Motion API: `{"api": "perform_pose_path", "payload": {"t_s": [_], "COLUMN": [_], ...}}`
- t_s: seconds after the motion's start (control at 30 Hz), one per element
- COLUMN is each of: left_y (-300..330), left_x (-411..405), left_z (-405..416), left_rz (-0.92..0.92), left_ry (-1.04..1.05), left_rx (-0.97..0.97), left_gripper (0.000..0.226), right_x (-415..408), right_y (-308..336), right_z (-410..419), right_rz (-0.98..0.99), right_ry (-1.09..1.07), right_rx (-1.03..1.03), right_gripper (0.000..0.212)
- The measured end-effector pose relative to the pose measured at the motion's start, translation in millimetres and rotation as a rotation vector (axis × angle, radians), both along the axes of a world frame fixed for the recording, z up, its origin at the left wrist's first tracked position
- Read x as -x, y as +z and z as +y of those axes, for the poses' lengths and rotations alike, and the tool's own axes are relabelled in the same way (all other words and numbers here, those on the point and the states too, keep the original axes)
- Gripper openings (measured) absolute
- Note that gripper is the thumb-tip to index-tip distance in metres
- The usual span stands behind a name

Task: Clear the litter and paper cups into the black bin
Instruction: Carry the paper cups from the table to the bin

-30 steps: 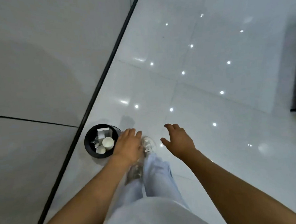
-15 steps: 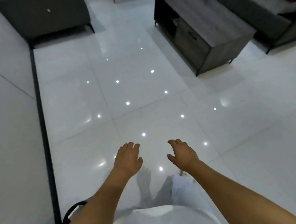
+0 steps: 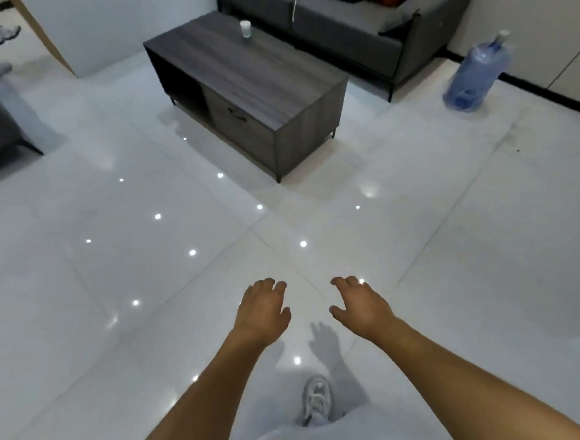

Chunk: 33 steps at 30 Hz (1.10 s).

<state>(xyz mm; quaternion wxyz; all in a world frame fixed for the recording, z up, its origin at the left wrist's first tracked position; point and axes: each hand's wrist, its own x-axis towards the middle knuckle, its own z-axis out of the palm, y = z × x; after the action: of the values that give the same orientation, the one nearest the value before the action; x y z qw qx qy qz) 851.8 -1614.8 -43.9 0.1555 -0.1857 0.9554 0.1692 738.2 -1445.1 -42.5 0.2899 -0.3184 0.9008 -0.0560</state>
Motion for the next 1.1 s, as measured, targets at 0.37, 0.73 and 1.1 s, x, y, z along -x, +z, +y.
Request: {"api": "perform_pose_path", "payload": {"t_s": [0.37,0.73,1.1], "left_y": [-6.5,8.5,4.8], "left_x": [254.0,552.2,847.8], "left_z": [1.5,-59.7,-52.7], "left_rz": [-0.025,0.013,0.015], "left_ry": [-0.267,-0.335,-0.268], "left_rx": [0.009,-0.005,-0.021], "left_gripper": [0.049,0.05,0.048], "right_x": [223.4,504.6,804.1], "right_y": [-5.6,16.7,3.6], "right_z": [21.6,-27.8,-14.2], "right_rz": [0.019,0.031,0.033], "right_ry": [-0.259,-0.384,-0.351], "right_rx": [0.057,0.108,0.088], "right_gripper": [0.055,0.056,0.055]}}
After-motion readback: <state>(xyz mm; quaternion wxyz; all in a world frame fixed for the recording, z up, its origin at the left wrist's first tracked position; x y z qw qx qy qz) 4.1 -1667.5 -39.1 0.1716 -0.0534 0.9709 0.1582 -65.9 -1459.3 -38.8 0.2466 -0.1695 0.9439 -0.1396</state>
